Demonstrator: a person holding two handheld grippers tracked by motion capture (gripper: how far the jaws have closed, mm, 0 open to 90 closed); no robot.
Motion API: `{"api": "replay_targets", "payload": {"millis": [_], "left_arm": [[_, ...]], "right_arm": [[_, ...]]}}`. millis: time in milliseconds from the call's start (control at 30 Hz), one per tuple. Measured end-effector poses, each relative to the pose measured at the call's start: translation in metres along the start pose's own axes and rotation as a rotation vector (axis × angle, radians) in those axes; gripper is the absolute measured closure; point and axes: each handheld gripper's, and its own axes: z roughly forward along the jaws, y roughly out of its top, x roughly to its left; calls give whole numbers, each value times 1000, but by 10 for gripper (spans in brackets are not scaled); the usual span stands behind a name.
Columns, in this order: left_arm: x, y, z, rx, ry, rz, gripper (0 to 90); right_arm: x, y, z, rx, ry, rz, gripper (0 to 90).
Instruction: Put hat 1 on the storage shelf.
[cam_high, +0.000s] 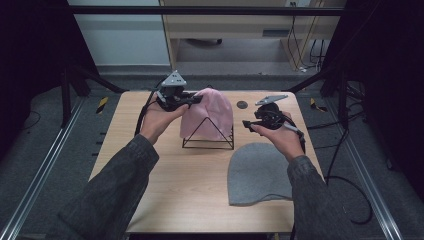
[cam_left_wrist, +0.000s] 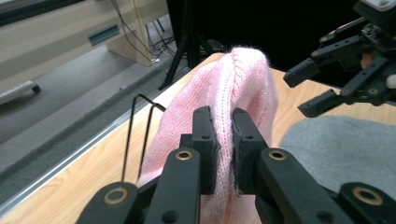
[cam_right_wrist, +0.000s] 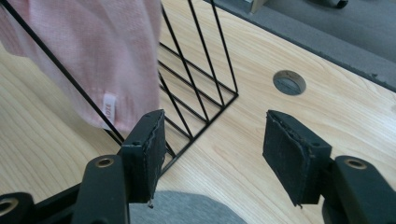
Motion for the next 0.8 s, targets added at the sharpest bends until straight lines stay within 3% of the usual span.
{"api": "replay_targets", "payload": {"millis": [167, 433, 800], "left_arm": [[-7, 4, -3, -7, -29, 15, 824], [-11, 0, -4, -10, -50, -11, 834], [-12, -17, 13, 52, -24, -11, 832]], "right_arm": [[-8, -7, -3, 9, -7, 16, 415], [-13, -10, -4, 23, -13, 24, 429], [-26, -31, -2, 67, -20, 67, 451]]}}
